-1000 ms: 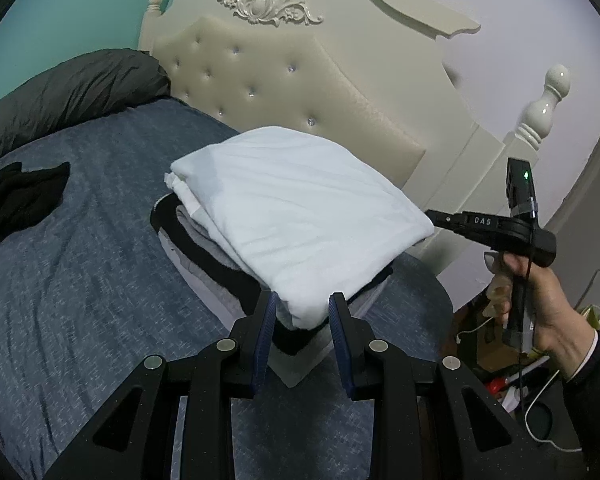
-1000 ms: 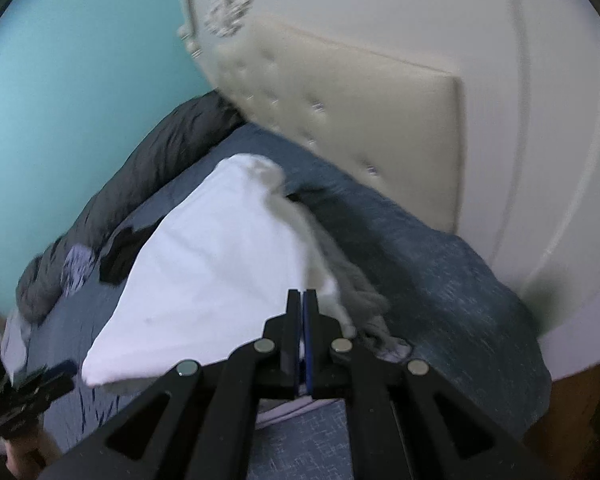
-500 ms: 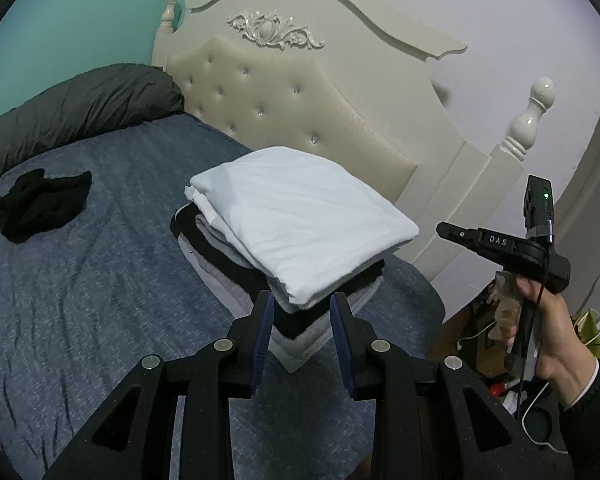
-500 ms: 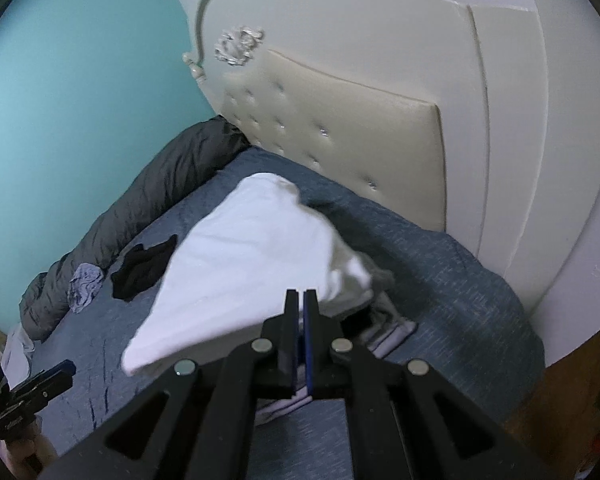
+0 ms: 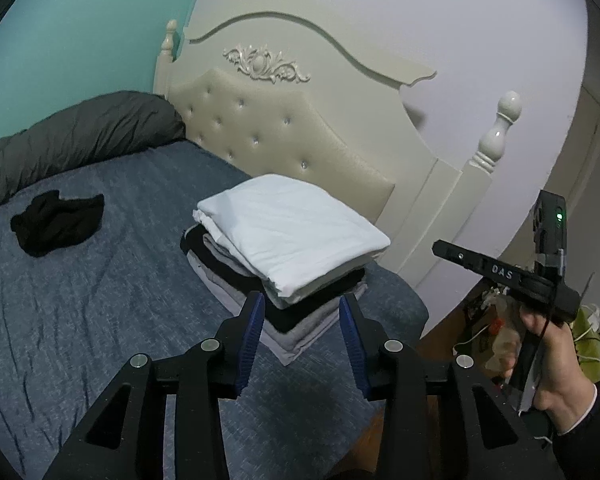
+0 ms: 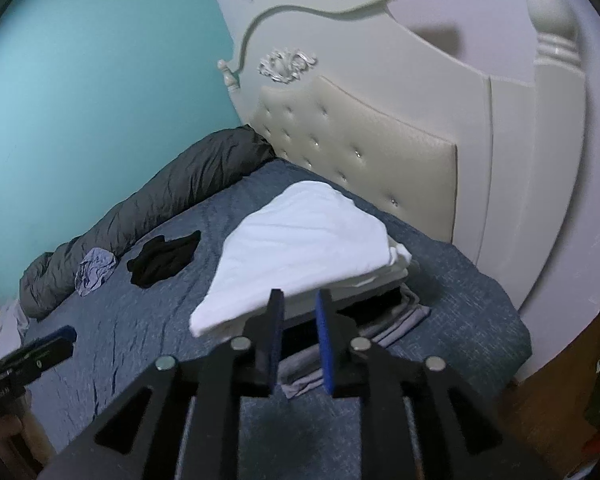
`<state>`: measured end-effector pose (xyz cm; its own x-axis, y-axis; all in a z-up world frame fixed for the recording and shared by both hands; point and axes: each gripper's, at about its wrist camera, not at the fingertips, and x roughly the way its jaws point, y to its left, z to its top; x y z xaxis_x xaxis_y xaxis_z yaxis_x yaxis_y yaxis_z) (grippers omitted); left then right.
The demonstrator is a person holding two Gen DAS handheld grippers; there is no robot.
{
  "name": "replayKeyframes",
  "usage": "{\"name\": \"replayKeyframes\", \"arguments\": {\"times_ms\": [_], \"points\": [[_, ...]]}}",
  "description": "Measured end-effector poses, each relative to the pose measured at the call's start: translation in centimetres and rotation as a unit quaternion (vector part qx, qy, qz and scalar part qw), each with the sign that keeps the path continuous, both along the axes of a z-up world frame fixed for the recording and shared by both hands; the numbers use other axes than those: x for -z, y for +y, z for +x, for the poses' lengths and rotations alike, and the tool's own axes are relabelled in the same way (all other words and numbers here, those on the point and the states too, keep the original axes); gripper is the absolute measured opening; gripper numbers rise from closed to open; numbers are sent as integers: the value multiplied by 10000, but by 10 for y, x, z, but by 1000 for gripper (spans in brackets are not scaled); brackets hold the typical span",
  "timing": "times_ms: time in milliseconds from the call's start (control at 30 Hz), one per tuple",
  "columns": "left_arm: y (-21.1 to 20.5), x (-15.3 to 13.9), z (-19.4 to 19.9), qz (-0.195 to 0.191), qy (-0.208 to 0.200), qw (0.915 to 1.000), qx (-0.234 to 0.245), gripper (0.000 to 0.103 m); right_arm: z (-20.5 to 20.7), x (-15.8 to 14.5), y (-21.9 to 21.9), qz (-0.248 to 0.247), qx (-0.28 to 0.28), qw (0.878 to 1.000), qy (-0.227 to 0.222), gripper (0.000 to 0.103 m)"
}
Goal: Fold clothes
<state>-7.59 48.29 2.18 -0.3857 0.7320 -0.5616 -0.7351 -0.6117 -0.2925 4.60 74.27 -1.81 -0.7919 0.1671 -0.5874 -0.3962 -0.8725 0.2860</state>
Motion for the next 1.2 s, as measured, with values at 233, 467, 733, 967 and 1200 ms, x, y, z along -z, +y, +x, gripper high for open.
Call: {"name": "replayKeyframes", "arguments": {"times_ms": [233,467,733,967,1200], "points": [[-18,-12,24,-35,201,9998,46,51,23,-14,-40,122,-78,9999,16,34],[-33,-20,43,37,256,9996,102,54,46,-24,-74,236,-188,9995,59,40],[-45,-25,63,116,313,9993,173,60,77,-28,-99,332,-128,9993,94,55],[-53,-23,80,117,385,9989,254,66,98,-29,-121,601,22,9982,43,66],[-66,-20,88,95,436,9987,229,73,110,-26,-138,704,119,9974,8,75]]}}
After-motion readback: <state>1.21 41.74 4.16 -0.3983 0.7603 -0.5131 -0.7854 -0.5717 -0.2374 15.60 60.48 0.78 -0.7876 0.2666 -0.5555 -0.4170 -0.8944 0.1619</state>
